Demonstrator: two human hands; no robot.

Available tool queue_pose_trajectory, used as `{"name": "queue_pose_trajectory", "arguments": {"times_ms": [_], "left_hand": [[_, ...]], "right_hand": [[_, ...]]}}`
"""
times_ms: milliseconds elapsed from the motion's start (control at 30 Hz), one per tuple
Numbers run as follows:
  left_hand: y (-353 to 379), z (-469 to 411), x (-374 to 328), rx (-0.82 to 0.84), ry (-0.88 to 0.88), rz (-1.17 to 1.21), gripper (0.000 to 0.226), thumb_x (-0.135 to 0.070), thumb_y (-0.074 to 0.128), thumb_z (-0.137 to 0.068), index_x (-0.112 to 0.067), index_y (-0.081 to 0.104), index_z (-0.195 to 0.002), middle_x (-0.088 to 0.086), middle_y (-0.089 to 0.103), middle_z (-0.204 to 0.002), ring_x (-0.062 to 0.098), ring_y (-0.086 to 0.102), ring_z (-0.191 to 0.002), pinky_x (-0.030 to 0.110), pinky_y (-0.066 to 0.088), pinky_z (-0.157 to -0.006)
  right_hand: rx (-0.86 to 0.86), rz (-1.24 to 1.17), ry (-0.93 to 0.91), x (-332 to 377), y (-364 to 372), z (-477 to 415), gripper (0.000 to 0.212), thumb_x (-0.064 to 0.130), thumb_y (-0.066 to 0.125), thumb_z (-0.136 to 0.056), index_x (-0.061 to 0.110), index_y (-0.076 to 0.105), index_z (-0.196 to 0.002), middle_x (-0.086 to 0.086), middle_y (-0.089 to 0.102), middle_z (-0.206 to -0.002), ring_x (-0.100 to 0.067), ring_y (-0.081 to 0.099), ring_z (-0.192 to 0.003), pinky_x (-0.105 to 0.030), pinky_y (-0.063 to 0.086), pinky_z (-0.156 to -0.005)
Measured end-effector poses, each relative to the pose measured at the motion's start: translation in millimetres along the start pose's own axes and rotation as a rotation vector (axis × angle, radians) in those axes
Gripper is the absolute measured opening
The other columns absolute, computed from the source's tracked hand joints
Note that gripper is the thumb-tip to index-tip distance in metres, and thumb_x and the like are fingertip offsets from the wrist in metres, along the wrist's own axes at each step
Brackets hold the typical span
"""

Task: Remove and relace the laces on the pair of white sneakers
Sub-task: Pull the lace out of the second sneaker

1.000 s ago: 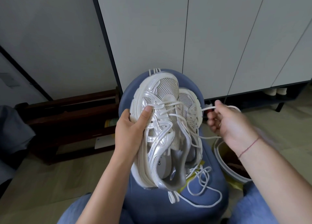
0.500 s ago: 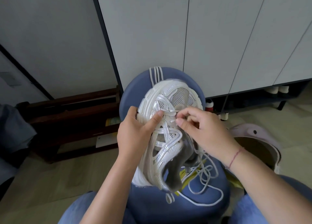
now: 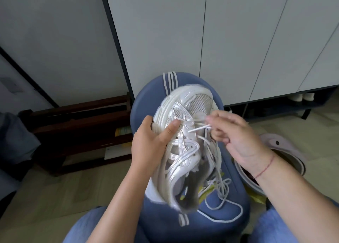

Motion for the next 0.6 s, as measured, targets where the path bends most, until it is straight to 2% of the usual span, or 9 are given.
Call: {"name": "queue_pose_trajectory", "arguments": {"times_ms": [67,133,200,267,333,400,467,533,600], "left_hand": [[2,1,-1,0.004,-0.001,0.033,0.072,-0.072,0.063,-0.069,-0.004,0.040,-0.079,0.002,0.047,-0.066,0.014,0.040,-0.058,0.036,0.037,-0.056],[5,2,-2,0.003,-0.001,-0.033,0.071,-0.075,0.060,-0.067,-0.008,0.038,-0.077,0.001,0.045,-0.063,0.015,0.039,-0.056,0.036,0.035,-0.055],[6,2,-2,-0.003,-0.002,-0.118,0.067,-0.077,0.057,-0.065,-0.015,0.034,-0.074,-0.003,0.042,-0.059,0.015,0.037,-0.052,0.034,0.031,-0.051],[6,2,-3,-0.014,0.010,-0.166,0.063,-0.076,0.057,-0.066,-0.020,0.031,-0.072,-0.006,0.039,-0.055,0.012,0.035,-0.049,0.032,0.027,-0.049],[6,3,-4,-0.020,0.027,-0.170,0.062,-0.076,0.056,-0.066,-0.020,0.031,-0.071,-0.006,0.039,-0.055,0.011,0.034,-0.048,0.031,0.027,-0.049],[5,3,-5,-0.026,0.035,-0.165,0.063,-0.077,0.055,-0.065,-0.019,0.032,-0.072,-0.006,0.040,-0.056,0.012,0.035,-0.049,0.031,0.028,-0.049],[4,2,-4,-0.029,0.037,-0.157,0.064,-0.077,0.056,-0.065,-0.017,0.033,-0.073,-0.005,0.040,-0.056,0.013,0.036,-0.050,0.032,0.030,-0.050],[2,2,-2,-0.028,0.032,-0.113,0.067,-0.075,0.059,-0.067,-0.013,0.035,-0.074,-0.002,0.041,-0.059,0.014,0.035,-0.052,0.034,0.033,-0.053],[0,0,2,-0.035,0.011,-0.055,0.069,-0.074,0.061,-0.069,-0.010,0.037,-0.076,0.001,0.041,-0.062,0.016,0.035,-0.056,0.036,0.034,-0.055]], "right_hand": [[-0.070,-0.117,0.044,0,-6,-2,0.034,0.031,0.073,-0.073,0.013,0.051,-0.055,0.003,0.020,-0.054,-0.005,0.024,-0.044,-0.012,0.028,-0.045],[-0.105,0.275,0.026,-1,-8,1,0.040,0.046,0.070,-0.080,0.017,0.058,-0.054,0.009,0.029,-0.050,-0.007,0.030,-0.046,-0.016,0.031,-0.051],[-0.146,0.803,-0.088,3,-5,5,0.048,0.058,0.059,-0.080,0.017,0.050,-0.056,0.012,0.043,-0.054,-0.004,0.040,-0.051,-0.021,0.036,-0.057],[-0.183,1.070,-0.168,7,1,8,0.048,0.068,0.051,-0.076,0.023,0.048,-0.061,0.016,0.050,-0.072,0.000,0.049,-0.068,-0.028,0.037,-0.071],[-0.170,1.222,-0.231,5,9,5,0.048,0.074,0.040,-0.077,0.029,0.046,-0.064,0.014,0.045,-0.079,-0.003,0.045,-0.074,-0.031,0.029,-0.078],[-0.142,1.231,-0.292,1,14,2,0.039,0.068,0.037,-0.080,0.033,0.045,-0.066,0.013,0.042,-0.076,-0.002,0.039,-0.069,-0.031,0.025,-0.077],[-0.132,1.072,-0.332,3,16,3,0.031,0.057,0.047,-0.085,0.032,0.047,-0.066,0.012,0.043,-0.072,-0.002,0.043,-0.065,-0.027,0.029,-0.074],[-0.180,0.840,-0.335,8,8,4,0.033,0.042,0.057,-0.088,0.020,0.051,-0.064,0.008,0.044,-0.066,-0.005,0.044,-0.059,-0.016,0.035,-0.063],[-0.303,0.648,-0.280,15,-10,4,0.037,0.031,0.058,-0.091,0.003,0.054,-0.066,-0.002,0.043,-0.059,-0.008,0.038,-0.054,-0.017,0.031,-0.053]]}}
Point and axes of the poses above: each hand's wrist, its own z-axis away from the middle knuckle, its own y-axis out of the palm, x = y × z, the point moved 6 cm from there along -z, towards the middle knuckle
